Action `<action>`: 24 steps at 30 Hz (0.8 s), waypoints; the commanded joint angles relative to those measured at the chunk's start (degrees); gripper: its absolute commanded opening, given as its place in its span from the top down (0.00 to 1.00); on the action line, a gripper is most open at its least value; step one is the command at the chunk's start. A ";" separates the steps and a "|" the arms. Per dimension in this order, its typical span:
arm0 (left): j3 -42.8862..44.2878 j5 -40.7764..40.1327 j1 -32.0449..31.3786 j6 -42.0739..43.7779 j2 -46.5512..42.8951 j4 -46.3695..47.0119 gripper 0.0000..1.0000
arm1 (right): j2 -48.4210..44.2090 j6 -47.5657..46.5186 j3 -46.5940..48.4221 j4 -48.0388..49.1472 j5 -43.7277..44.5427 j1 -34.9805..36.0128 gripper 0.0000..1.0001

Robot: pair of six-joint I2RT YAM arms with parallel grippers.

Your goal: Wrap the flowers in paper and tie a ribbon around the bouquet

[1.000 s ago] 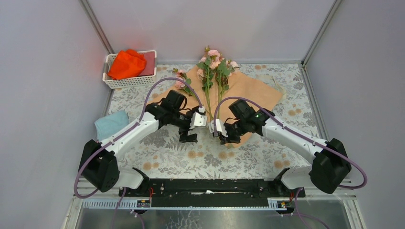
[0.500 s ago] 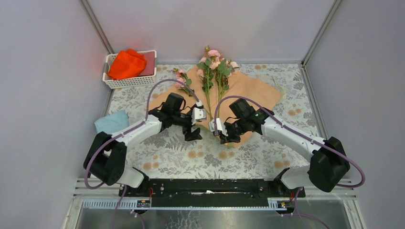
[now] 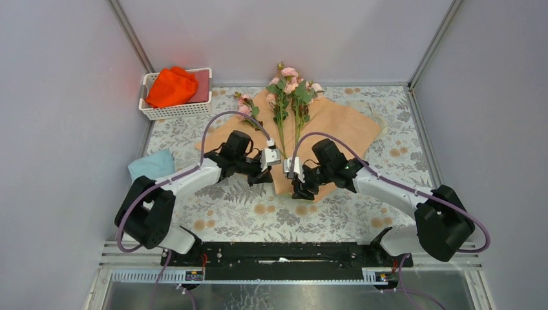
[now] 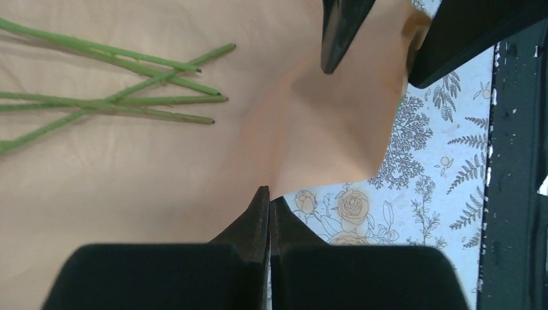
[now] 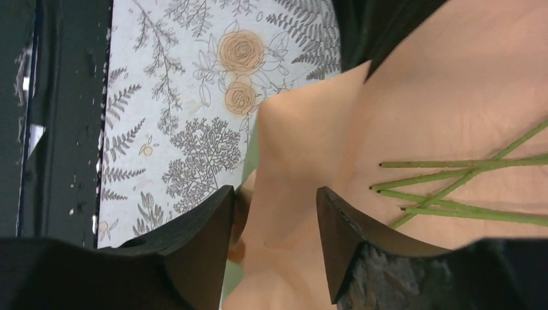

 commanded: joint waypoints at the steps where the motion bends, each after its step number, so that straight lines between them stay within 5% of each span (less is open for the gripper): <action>1: 0.41 -1.02 1.74 -4.96 1.81 -1.66 1.00 | -6.05 14.47 -2.74 15.55 1.54 -1.67 0.38; 7: 3.30 0.64 8.30 -14.90 5.83 -0.09 1.00 | -11.83 19.49 -4.98 8.41 -0.72 -4.84 0.13; 14: 4.56 2.29 10.59 -15.12 11.00 -2.55 1.00 | -14.85 8.22 -11.29 4.52 2.87 -4.83 0.12; 24: 4.02 4.32 12.25 -14.37 10.73 -3.18 1.00 | 0.38 6.72 -9.48 18.37 8.86 -4.83 0.16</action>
